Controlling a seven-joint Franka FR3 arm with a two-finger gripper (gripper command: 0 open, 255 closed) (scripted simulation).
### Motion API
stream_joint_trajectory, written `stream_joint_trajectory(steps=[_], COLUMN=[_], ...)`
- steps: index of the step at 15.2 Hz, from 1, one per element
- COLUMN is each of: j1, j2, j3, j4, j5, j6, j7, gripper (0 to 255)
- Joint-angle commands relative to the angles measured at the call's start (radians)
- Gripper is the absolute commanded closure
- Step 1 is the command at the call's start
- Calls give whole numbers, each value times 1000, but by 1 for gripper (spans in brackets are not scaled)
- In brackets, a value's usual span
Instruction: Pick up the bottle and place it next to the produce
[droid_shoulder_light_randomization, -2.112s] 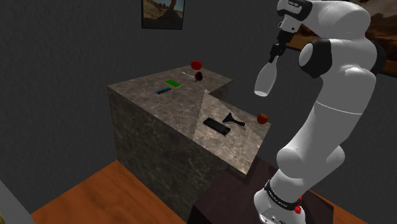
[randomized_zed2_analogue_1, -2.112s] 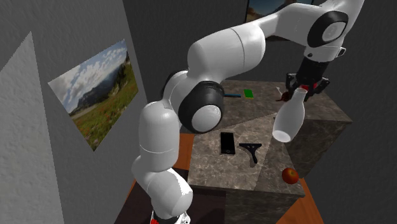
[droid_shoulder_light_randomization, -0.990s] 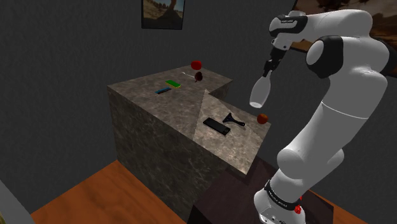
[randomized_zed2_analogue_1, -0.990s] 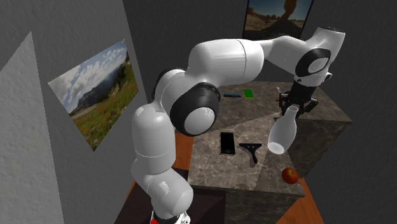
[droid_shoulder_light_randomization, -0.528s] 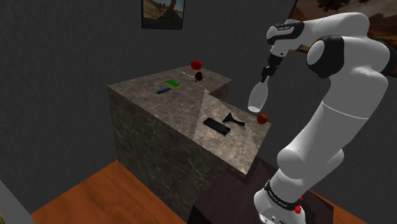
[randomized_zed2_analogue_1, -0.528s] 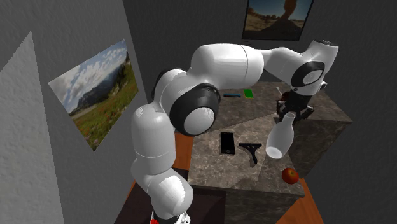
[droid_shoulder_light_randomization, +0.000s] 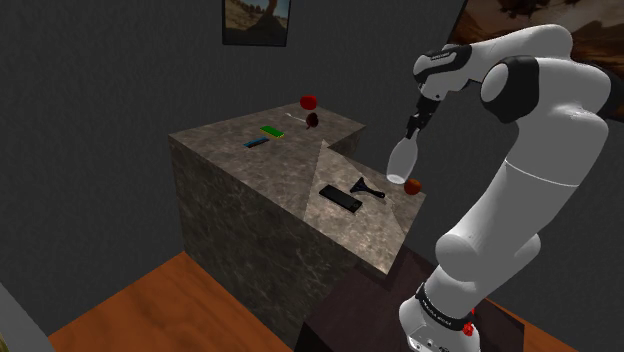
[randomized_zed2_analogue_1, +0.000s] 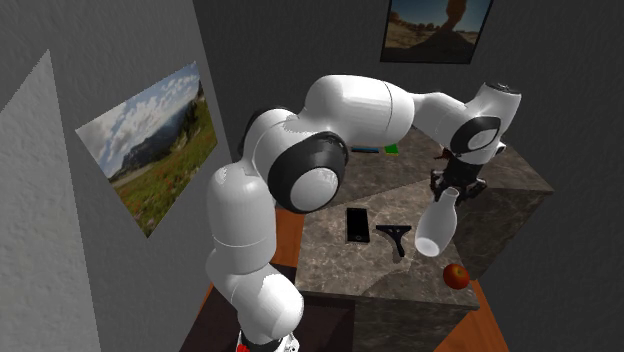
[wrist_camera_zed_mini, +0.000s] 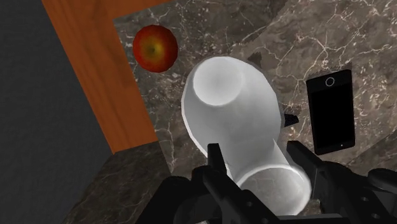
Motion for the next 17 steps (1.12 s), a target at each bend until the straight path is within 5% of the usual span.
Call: stream_joint_trajectory(steps=[1,17], j1=[1,-3], j2=[3,45], j3=[1,4], j4=[-26,-135], j5=[2,30], j6=[30,175], j7=[-1,-23], gripper=[255,255])
